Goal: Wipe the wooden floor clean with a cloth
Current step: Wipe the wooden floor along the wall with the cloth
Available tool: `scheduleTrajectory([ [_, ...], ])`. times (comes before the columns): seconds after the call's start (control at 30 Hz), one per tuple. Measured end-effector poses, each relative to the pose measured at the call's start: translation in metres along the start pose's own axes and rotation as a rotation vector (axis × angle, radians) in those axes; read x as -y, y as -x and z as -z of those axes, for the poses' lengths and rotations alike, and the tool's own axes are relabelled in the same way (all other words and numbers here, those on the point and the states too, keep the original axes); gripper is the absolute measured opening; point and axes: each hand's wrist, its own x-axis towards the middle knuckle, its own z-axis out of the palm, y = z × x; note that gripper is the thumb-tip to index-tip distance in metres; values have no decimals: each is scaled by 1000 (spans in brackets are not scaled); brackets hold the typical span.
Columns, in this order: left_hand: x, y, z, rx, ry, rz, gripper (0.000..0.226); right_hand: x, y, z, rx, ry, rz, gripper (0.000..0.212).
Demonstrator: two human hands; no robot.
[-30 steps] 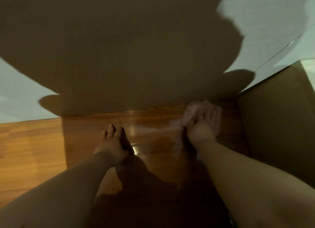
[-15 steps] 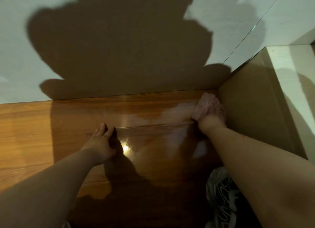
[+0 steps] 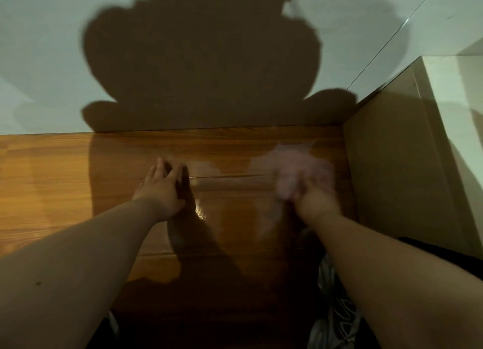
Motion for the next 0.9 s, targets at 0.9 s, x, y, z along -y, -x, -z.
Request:
scheduleTrajectory([
  [0.9, -26, -38, 2, 44, -133, 63, 99, 47, 48, -20, -78, -103, 275, 62],
])
